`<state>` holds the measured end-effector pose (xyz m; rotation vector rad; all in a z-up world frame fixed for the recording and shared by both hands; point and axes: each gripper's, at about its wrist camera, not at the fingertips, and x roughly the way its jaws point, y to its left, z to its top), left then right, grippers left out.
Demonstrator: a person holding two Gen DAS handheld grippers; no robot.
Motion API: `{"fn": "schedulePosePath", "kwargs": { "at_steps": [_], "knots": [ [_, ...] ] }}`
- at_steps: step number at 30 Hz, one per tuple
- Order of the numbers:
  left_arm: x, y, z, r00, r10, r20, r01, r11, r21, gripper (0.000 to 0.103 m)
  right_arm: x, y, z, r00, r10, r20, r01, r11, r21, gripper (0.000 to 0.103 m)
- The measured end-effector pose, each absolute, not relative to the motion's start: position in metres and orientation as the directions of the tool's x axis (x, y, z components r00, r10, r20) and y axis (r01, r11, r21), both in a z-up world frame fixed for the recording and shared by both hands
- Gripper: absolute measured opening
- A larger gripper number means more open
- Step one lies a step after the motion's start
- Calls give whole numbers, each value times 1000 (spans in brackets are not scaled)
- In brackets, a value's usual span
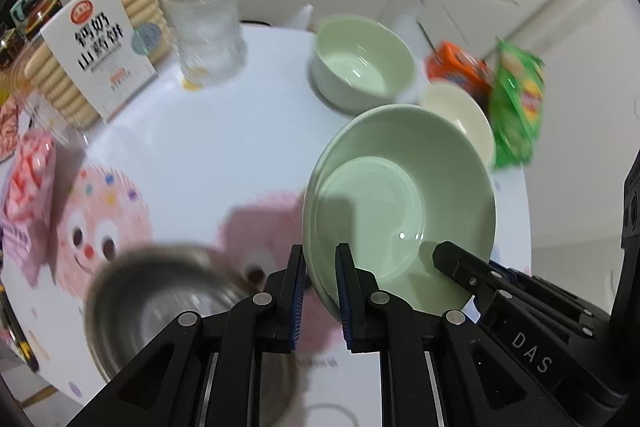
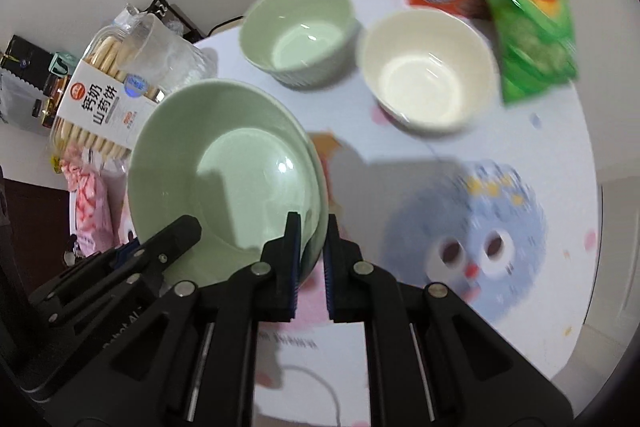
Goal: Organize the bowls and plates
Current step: 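Carry the pale green bowl with both grippers beside the steel bowl stack, then set the pale green bowl down and open both grippers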
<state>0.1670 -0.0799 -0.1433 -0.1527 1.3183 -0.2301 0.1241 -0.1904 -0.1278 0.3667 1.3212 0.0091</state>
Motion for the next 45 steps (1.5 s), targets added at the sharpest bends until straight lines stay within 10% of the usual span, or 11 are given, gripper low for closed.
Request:
{"fn": "schedulePosePath", "kwargs": {
  "at_steps": [40, 45],
  "knots": [
    [88, -127, -209, 103, -199, -975, 106, 976, -188, 16, 21, -228, -186, 141, 202, -969, 206, 952, 228, 15],
    [86, -127, -197, 129, -203, -971, 113, 975, -189, 33, 20, -236, -177, 163, 209, -964, 212, 947, 241, 43]
  ]
}}
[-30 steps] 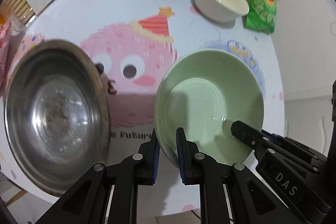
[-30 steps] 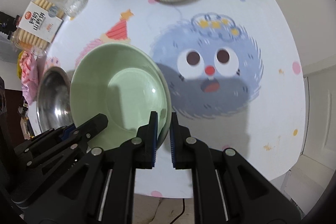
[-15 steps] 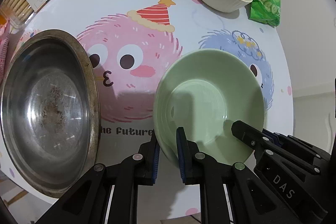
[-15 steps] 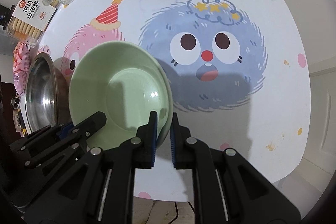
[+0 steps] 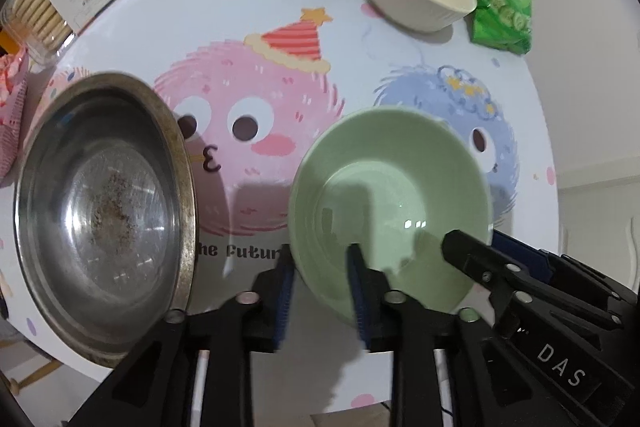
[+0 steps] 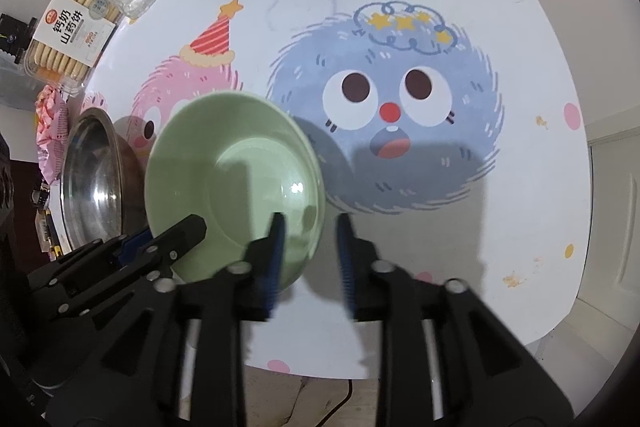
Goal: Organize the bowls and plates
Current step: 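Set the pale green bowl down and open both grippers, then move both grippers to the second pale green bowl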
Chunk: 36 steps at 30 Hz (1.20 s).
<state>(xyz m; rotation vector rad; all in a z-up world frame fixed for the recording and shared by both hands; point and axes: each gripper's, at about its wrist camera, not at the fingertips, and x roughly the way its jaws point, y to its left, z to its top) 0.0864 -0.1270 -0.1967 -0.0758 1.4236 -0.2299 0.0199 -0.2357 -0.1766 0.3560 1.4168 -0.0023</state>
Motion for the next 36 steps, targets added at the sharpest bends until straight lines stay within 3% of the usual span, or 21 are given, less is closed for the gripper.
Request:
{"fn": "schedulePosePath", "kwargs": {
  "at_steps": [4, 6, 8, 14, 15, 29, 36],
  "knots": [
    [92, -124, -177, 177, -196, -965, 105, 978, -179, 55, 19, -248, -165, 194, 222, -956, 228, 937, 264, 46],
    [97, -121, -168, 195, -205, -959, 89, 978, -191, 65, 19, -257, -157, 217, 220, -951, 238, 933, 270, 63],
    [101, -118, -160, 212, -209, -955, 78, 977, -197, 77, 20, -265, -148, 241, 227, -944, 243, 927, 285, 74],
    [114, -120, -145, 258, -181, -949, 59, 983, -172, 103, 33, -280, -125, 302, 218, -928, 236, 926, 294, 95],
    [115, -119, -143, 267, -179, -947, 53, 984, -172, 103, 36, -282, -122, 308, 218, -926, 230, 927, 295, 102],
    [180, -110, -124, 311, -130, -941, -54, 987, -154, 103, 127, -267, -66, 413, 233, -881, 23, 964, 265, 103],
    [234, -95, -140, 258, -147, -955, -121, 976, -182, 103, 187, -246, -69, 384, 238, -892, -34, 969, 244, 103]
  ]
}}
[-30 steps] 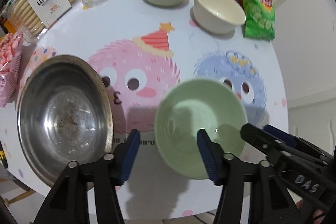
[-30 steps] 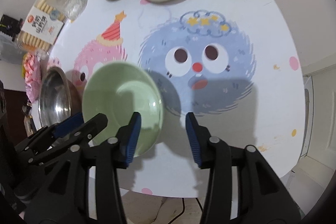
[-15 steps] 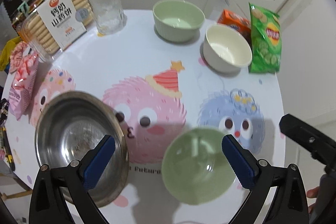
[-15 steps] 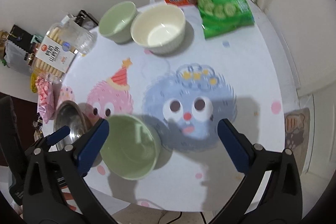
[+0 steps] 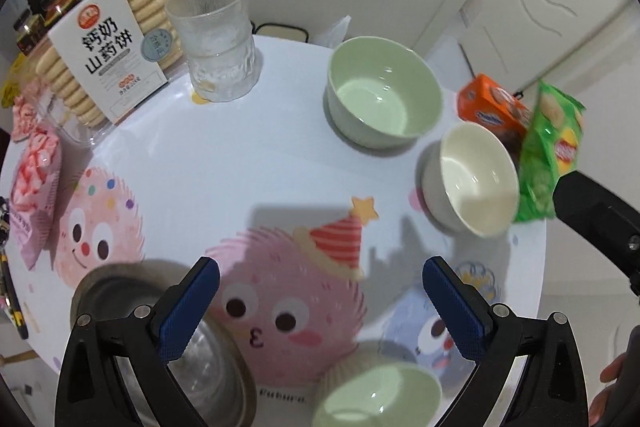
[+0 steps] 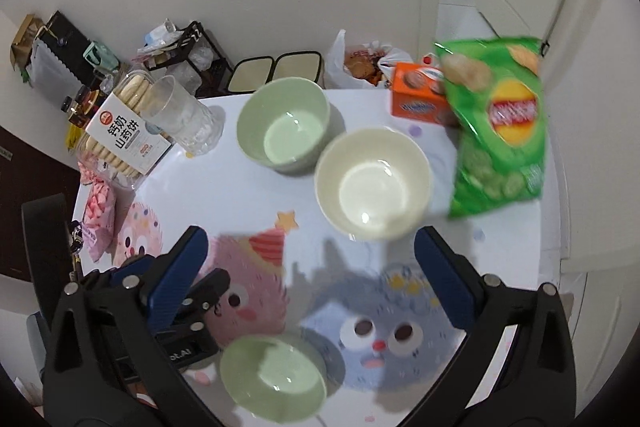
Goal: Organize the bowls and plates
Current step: 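Move both grippers to the second pale green bowl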
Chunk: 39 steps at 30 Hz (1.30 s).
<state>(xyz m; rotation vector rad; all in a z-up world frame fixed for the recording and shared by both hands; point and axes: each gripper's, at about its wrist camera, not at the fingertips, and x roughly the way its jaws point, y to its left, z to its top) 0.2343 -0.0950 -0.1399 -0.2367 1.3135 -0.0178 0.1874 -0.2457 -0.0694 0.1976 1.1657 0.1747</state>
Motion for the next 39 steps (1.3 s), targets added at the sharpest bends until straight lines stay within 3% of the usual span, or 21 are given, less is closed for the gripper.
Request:
{"fn": "schedulePosePath", "kwargs": {
  "at_steps": [16, 19, 21, 26, 28, 30, 32, 35, 39],
  "knots": [
    [335, -84, -182, 229, -154, -961, -311, 924, -222, 99, 317, -231, -125, 269, 194, -943, -113, 979, 169, 103],
    [347, -86, -194, 202, -155, -967, -321, 922, -215, 82, 329, -232, -136, 251, 190, -949, -106, 980, 168, 103],
    [354, -89, -200, 190, -150, -970, -319, 925, -206, 63, 336, -230, -143, 238, 196, -951, -103, 979, 175, 103],
    [361, -94, -209, 183, -189, -965, -315, 918, -240, 44, 344, -228, -161, 194, 187, -963, -96, 981, 171, 101],
    [362, -95, -211, 183, -190, -965, -312, 919, -240, 38, 345, -229, -164, 188, 194, -963, -94, 979, 179, 86],
    [363, -96, -211, 185, -194, -964, -307, 920, -244, 32, 348, -230, -169, 167, 205, -964, -90, 977, 192, 53],
    [364, -96, -212, 190, -207, -960, -310, 915, -258, 28, 348, -230, -172, 155, 189, -970, -91, 980, 177, 35],
    [366, -96, -211, 192, -226, -955, -305, 911, -277, 21, 347, -230, -178, 139, 191, -972, -90, 980, 179, 30],
    [373, -100, -213, 195, -226, -954, -285, 918, -276, 15, 346, -230, -179, 142, 191, -971, -94, 979, 179, 12]
  ]
}}
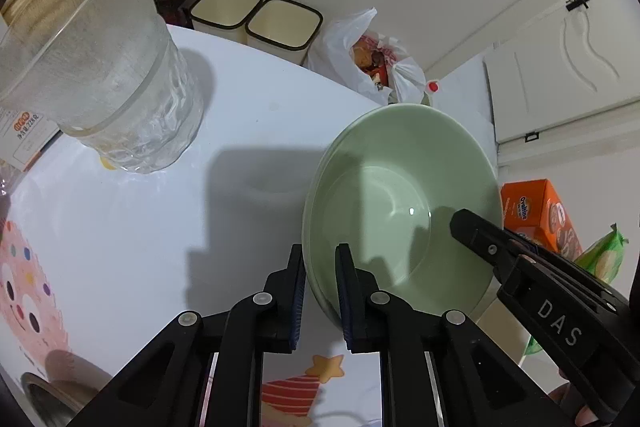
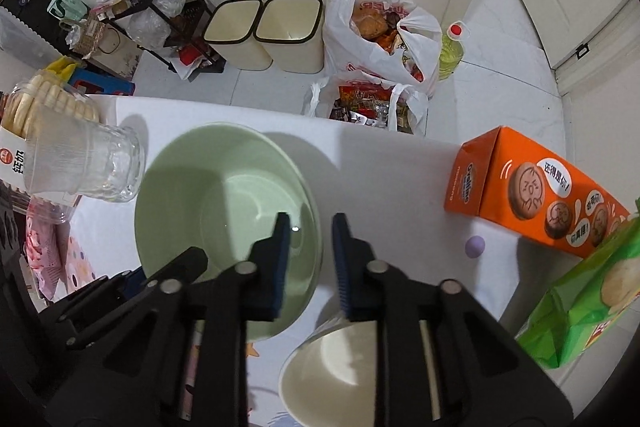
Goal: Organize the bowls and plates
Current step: 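Move both grippers to the second pale green bowl, then close both grippers on the rim of the second pale green bowl, then carry the second green bowl with both grippers and lower it into the first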
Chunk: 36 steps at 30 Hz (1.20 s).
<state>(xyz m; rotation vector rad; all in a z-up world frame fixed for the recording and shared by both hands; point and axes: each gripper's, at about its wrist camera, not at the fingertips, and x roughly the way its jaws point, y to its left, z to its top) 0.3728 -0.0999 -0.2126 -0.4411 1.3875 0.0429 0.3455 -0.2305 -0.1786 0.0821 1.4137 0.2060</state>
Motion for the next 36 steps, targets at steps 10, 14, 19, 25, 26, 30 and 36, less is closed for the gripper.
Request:
{"fn": "schedulePosePath", "kwargs": {
  "at_steps": [10, 14, 19, 25, 26, 30, 36],
  "knots": [
    [363, -91, -208, 214, -219, -952, -293, 915, -276, 11, 340, -228, -177, 157, 194, -968, -96, 979, 181, 7],
    [354, -86, -200, 225, -204, -953, -287, 921, -265, 11, 333, -224, -171, 168, 212, -963, -94, 976, 199, 7],
    [340, -80, -183, 243, -208, -947, -277, 921, -273, 10, 314, -219, -154, 194, 223, -955, -91, 974, 208, 8],
    [314, -84, -153, 272, -193, -943, -225, 940, -258, 9, 279, -214, -122, 251, 212, -944, -99, 976, 193, 9],
    [309, -85, -148, 274, -193, -942, -218, 941, -257, 9, 273, -214, -118, 254, 211, -944, -95, 977, 193, 9],
    [281, -91, -129, 290, -188, -938, -174, 954, -245, 9, 243, -218, -103, 273, 209, -939, -57, 978, 201, 9],
    [233, -98, -115, 286, -184, -940, -132, 964, -229, 8, 190, -223, -91, 271, 218, -938, -20, 975, 221, 10]
  ]
}}
